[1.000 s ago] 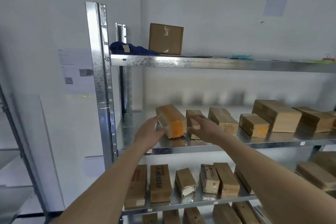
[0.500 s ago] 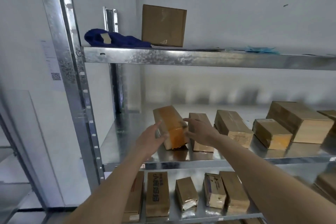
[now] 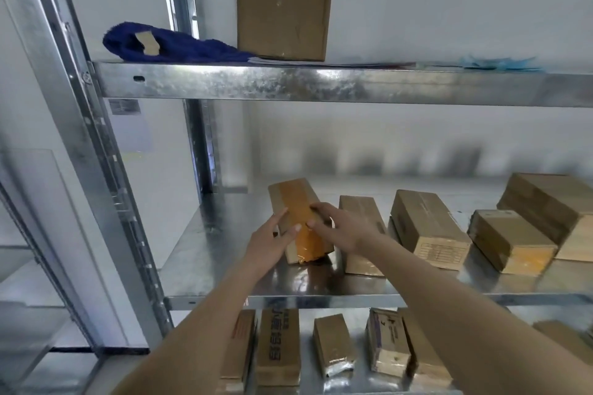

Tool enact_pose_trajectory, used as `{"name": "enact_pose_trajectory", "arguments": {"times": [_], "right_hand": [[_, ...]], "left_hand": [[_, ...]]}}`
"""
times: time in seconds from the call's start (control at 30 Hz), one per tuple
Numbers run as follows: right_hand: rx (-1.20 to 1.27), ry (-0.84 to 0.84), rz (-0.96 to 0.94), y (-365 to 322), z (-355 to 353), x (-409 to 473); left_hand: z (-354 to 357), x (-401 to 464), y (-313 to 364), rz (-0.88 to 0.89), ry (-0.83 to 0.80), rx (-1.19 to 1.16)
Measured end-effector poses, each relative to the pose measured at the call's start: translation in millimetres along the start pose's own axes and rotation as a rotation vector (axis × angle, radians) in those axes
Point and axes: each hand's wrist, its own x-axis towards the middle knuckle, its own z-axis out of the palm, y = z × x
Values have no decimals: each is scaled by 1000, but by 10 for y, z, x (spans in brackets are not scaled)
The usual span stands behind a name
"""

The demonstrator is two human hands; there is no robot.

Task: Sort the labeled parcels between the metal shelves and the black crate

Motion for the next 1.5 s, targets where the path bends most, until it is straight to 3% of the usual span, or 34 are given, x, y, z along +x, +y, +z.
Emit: {"name": "enact_pose_trajectory", "arguments": {"times": [0.27,0.57,0.73,0.9,1.07,1.37,1.5], "right_hand": [[127,52,-12,-198,107,-90],[432,213,-9,-481,165,-348],[573,167,16,-555,169,-570],[575,163,8,-564,245,-771],[587,204,30,-579,284,-962],[614,320,-5,-700,8,-1440],[679,278,-48,-655,-154,-1704]], "left_hand": [[-56,-66,4,-18,60,-147],[-293,-331,148,-14,103,-322],[-423,-504,210,-15,58,-300],[-454,-666,199,-6,22,-252],[-441,-875,217,14,31,-380],[-302,-1312,676,-4,83,-426],[-185,-1554,886,-7,122,-463]]}}
